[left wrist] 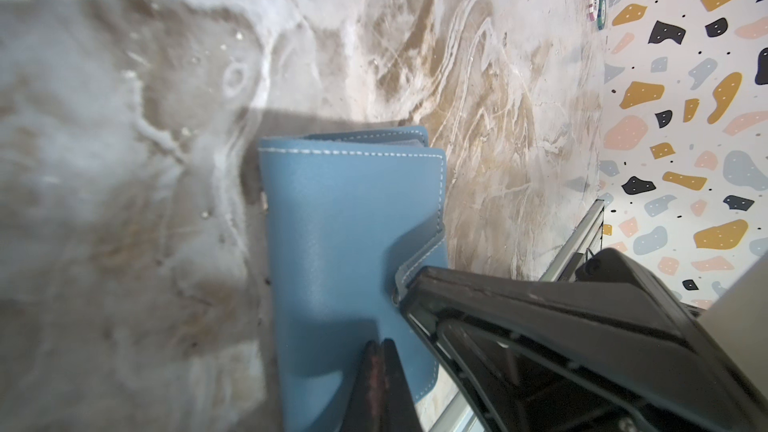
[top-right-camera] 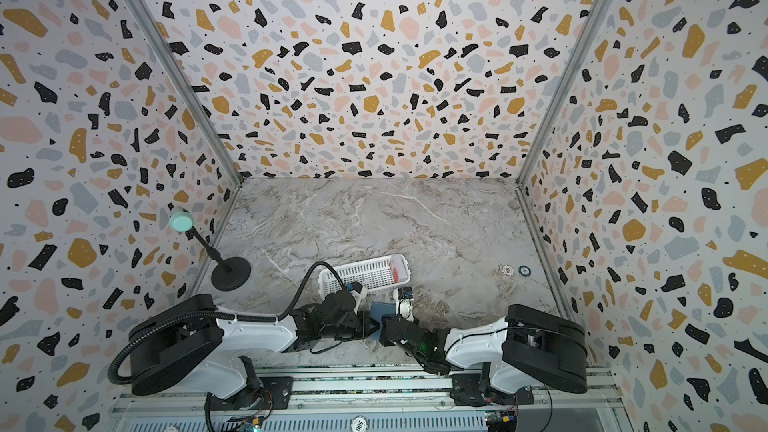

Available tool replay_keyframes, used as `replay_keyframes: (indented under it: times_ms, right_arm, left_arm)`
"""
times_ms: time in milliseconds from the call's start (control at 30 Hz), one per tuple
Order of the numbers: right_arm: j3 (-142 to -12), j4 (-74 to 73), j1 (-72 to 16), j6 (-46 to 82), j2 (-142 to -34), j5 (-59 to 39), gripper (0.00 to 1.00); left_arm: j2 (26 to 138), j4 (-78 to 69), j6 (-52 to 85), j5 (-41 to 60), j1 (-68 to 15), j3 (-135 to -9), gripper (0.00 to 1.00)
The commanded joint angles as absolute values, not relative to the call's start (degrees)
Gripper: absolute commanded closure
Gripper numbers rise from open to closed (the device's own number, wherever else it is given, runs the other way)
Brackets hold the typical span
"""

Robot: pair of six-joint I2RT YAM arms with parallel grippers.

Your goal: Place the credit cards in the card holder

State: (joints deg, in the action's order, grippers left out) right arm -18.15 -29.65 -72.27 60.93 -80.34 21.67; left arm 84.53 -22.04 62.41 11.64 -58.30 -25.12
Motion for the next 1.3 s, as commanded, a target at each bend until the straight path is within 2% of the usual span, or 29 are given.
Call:
replay_keyframes:
  times_ms: [0,433,667,900,1067,1267]
  right_arm:
    - [-15.9,-23.1,-73.9,62.1,-83.3,17.0,1.0]
    - [-16.6,-21.0,-74.1,61.3,-80.9,18.3,0.98]
    - [-21.5,-13.1,-74.1,56.6,-76.0,18.6,0.7]
    - [-24.9,-5.0,-73.8,52.9,-68.5,19.6,0.6]
    - [-26.5,0.8,-72.1,49.7,-62.3,19.8,0.49]
    - [-27.5,5.7,-69.9,46.3,-56.0,21.1,0.32]
  left_arm:
    - [85.0,-21.2,62.8,11.2,-58.8,-24.0,0.97]
    - [84.7,-20.9,62.4,10.9,-58.9,-24.0,0.97]
    - [84.5,-20.8,62.6,10.5,-58.9,-25.1,0.97]
    - [81.6,-19.6,61.9,9.3,-58.9,-26.4,0.95]
    - [79.7,-18.5,61.5,8.0,-58.9,-27.9,0.94]
    - [77.8,-15.7,59.2,5.8,-58.7,-30.8,0.88]
